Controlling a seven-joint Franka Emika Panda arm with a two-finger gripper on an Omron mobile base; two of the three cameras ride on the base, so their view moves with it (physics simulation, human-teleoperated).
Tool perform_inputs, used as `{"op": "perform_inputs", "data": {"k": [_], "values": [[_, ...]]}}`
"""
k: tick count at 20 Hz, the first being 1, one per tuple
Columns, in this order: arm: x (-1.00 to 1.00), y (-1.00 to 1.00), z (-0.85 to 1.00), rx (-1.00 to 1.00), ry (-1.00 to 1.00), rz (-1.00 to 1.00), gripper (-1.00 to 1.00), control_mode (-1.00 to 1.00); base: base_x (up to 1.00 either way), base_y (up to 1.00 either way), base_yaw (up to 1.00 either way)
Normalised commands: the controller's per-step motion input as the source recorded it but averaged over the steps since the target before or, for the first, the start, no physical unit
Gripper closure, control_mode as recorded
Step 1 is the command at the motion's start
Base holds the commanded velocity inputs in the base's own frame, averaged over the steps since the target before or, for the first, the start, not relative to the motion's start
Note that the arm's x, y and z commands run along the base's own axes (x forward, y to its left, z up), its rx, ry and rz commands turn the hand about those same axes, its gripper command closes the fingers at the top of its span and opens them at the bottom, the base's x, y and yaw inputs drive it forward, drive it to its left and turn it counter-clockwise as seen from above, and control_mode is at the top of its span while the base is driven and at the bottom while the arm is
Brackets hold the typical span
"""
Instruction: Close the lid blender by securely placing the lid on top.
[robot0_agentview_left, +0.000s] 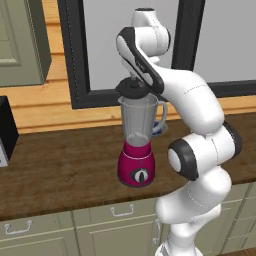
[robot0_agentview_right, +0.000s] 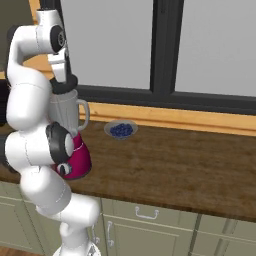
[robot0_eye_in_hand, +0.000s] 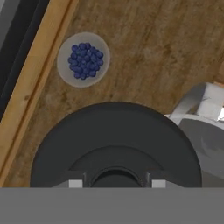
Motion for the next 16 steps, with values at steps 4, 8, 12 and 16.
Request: {"op": "perform_inputs", "data": {"k": [4, 8, 12, 16], "values": [[0.00, 0.00, -0.24, -0.05, 0.11, 0.03, 1.00, -1.00, 0.00, 0.00, 0.00], [0.00, 0.01, -0.12, 0.00, 0.03, 0.03, 1.00, -1.00, 0.00, 0.00, 0.00], [-0.30, 0.00, -0.01, 0.01, -0.04, 0.00, 1.00, -1.00, 0.00, 0.00, 0.00], [-0.07, 0.00, 0.00, 0.00, -0.02, 0.00, 1.00, -1.00, 0.00, 0.00, 0.00]]}}
